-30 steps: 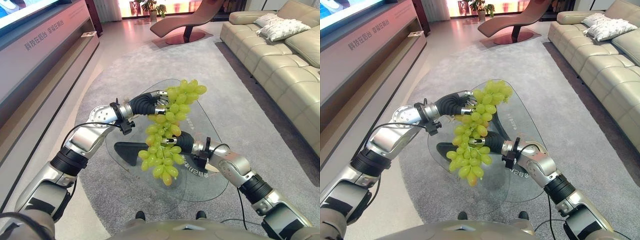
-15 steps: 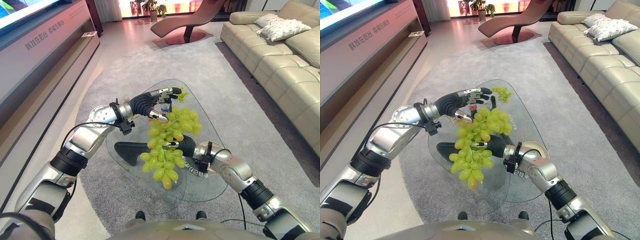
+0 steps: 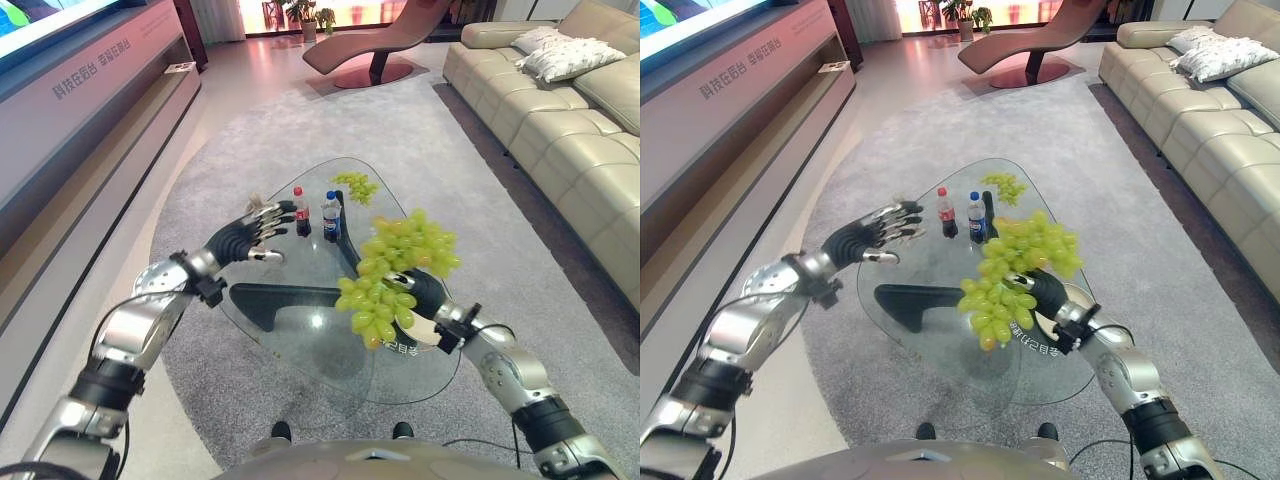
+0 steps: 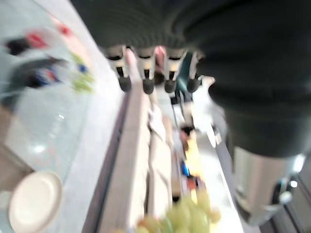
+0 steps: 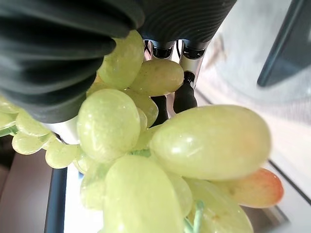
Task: Pick up fruits into the plate
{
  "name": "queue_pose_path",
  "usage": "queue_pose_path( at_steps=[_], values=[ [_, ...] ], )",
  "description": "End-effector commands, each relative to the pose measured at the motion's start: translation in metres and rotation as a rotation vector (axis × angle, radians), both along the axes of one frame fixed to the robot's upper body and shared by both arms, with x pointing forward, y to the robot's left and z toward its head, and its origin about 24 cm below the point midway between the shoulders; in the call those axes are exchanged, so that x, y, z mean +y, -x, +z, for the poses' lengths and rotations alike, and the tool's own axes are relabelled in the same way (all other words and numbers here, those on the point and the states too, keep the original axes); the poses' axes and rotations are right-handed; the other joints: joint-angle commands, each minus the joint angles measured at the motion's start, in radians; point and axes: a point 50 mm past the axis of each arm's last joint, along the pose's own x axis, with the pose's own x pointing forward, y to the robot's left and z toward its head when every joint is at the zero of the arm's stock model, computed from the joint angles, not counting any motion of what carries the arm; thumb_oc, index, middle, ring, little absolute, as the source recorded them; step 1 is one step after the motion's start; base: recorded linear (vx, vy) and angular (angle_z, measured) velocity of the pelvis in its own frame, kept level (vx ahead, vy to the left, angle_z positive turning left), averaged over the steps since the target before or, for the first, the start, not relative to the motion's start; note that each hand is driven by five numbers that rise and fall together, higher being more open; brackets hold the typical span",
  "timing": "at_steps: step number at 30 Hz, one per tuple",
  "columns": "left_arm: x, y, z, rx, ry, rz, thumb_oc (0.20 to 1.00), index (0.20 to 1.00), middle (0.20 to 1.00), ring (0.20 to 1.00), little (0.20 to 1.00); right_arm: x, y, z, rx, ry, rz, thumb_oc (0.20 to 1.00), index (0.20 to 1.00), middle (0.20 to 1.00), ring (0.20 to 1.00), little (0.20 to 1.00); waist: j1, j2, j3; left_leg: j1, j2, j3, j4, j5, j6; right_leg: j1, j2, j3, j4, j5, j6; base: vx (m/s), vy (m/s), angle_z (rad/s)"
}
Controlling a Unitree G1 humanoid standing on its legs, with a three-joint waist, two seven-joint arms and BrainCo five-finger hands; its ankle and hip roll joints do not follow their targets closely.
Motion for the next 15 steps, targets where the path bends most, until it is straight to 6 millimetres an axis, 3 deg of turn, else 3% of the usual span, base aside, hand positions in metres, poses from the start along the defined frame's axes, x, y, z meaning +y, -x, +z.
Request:
queue_pose_path(
  at_steps=[1,6,10,15],
  values=[
    [0.025,-0.007,0.000,-0.046,-0.022,0.182,1.000,1.000,1.000,1.000,1.000,-0.015,-0.021,0.035,-0.217,-0.034,-0.127,0.200,0.200,0.200,0.200,0.200,0.019,-0.029,0.045,0.102,-0.038,0.008,0.013,-0.167,0.024,0.085,-0.035,-0.007,0.011,-0.118,0.019,-0.07,-0.054,0.03],
    [0.053,0.013,-0.065,0.158,-0.076,0.459,1.000,1.000,1.000,1.000,1.000,-0.052,-0.030,0.044,-0.266,0.080,-0.333,0.200,0.200,0.200,0.200,0.200,0.013,-0.027,0.124,0.036,-0.028,-0.002,0.028,-0.154,0.017,0.010,-0.030,0.008,0.025,-0.107,0.017,-0.18,-0.092,0.07],
    [0.061,0.031,-0.113,0.299,-0.141,0.613,1.000,1.000,1.000,1.000,1.000,-0.073,-0.044,0.059,-0.325,0.178,-0.476,0.200,0.200,0.200,0.200,0.200,0.008,-0.023,0.214,-0.024,-0.027,-0.010,0.043,-0.142,0.015,-0.051,-0.019,0.027,0.035,-0.094,0.011,-0.20,-0.095,-0.01],
    [0.061,0.043,-0.147,0.436,-0.217,0.717,1.000,1.000,1.000,1.000,1.000,-0.082,-0.067,0.074,-0.365,0.300,-0.573,0.200,0.200,0.200,0.200,0.200,0.002,-0.024,0.293,-0.094,-0.023,-0.012,0.066,-0.128,0.012,-0.125,-0.004,0.043,0.064,-0.088,-0.001,-0.15,-0.107,-0.09]
  ],
)
